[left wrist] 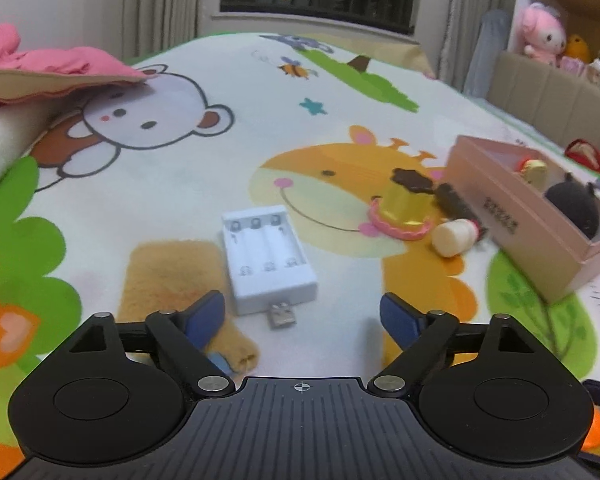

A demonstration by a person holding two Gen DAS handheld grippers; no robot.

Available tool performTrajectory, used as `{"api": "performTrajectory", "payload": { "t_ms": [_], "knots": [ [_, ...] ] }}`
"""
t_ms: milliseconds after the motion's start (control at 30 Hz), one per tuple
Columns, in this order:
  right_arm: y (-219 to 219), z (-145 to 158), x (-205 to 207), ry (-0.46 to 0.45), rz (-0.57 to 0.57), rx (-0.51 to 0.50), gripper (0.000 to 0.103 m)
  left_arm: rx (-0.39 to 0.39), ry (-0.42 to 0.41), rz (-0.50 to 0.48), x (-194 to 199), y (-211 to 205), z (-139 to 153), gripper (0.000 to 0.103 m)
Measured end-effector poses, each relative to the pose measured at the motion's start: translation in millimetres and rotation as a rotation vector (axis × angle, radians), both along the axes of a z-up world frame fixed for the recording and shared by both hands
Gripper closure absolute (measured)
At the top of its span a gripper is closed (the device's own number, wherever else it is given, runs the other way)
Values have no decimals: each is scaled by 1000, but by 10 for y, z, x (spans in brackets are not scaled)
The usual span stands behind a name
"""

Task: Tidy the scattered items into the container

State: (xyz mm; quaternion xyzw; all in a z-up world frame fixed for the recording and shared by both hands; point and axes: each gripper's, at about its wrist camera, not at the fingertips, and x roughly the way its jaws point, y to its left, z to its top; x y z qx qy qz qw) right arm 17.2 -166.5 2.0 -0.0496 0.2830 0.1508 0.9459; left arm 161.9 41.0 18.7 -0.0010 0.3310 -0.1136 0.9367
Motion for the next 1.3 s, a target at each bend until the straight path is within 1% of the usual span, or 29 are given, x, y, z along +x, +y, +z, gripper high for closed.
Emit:
{"api": "performTrajectory", "payload": {
  "t_ms": [33, 100, 167, 233, 267, 367, 400, 433, 467, 500, 567, 667, 700, 733, 767, 900, 1000, 1067, 1133, 1167, 1200, 1267, 1300],
  "knots": [
    [-3, 0, 3, 0, -2, 1, 43, 13, -3, 19, 31, 6, 2, 11],
    [-6, -5, 5, 1, -3, 4, 43, 11, 1, 41, 81, 22, 7, 10],
    [-6, -8, 5, 2, -3, 6, 43, -1, 4, 35, 117, 11, 18, 10],
    [-7, -11, 12, 5, -2, 8, 41, 11, 0, 32, 171, -46, 23, 10],
    [-9, -13, 10, 6, -1, 8, 41, 20, 2, 34, 208, -80, 15, 12],
    [-17, -17, 1, 5, -1, 14, 41, 54, 20, 60, 334, -161, -37, 22],
    [-21, -18, 1, 6, -1, 16, 41, 62, 15, 69, 348, -177, -40, 28],
    [-22, -19, 1, 6, -1, 17, 41, 70, 10, 74, 347, -191, -32, 33],
    [-22, -19, -1, 6, 0, 16, 41, 75, 7, 71, 330, -201, -21, 48],
    [-20, -19, -2, 6, 0, 15, 41, 79, 6, 64, 299, -213, -8, 51],
    [-25, -19, -2, 5, 0, 16, 41, 87, 9, 44, 194, -243, 19, 51],
    [-27, -12, -14, -2, 4, 15, 41, 100, 5, -11, -83, -303, 49, 51],
    [-26, -5, -24, -6, 7, 14, 45, 103, 7, -33, -194, -323, 55, 51],
    [-25, 10, -40, -9, 13, 12, 55, 102, 11, -57, -322, -340, 63, 51],
    [-24, 29, -61, -9, 23, 8, 59, 98, 16, -80, -452, -351, 73, 51],
    [-84, 90, -187, 14, 50, 13, 60, 70, 34, -170, -983, -378, 115, 50],
    [-178, 115, -331, 25, 52, -14, 60, 75, 35, -237, -1317, -408, 125, 49],
    [-255, 121, -431, 12, 40, -52, 54, 93, 32, -282, -1490, -422, 124, 48],
    [-344, 118, -508, -10, 1, -87, 32, 130, 28, -313, -1598, -407, 97, 41],
    [-396, 117, -531, -18, -24, -95, 30, 155, 20, -314, -1628, -390, 83, 36],
    [-441, 117, -537, -19, -45, -97, 28, 178, 10, -306, -1640, -360, 71, 27],
    [-518, 116, -533, -13, -89, -90, 27, 201, 2, -261, -1622, -269, 61, 20],
    [-538, 112, -531, -10, -105, -86, 25, 207, 0, -227, -1596, -212, 65, 19]
  ]
}}
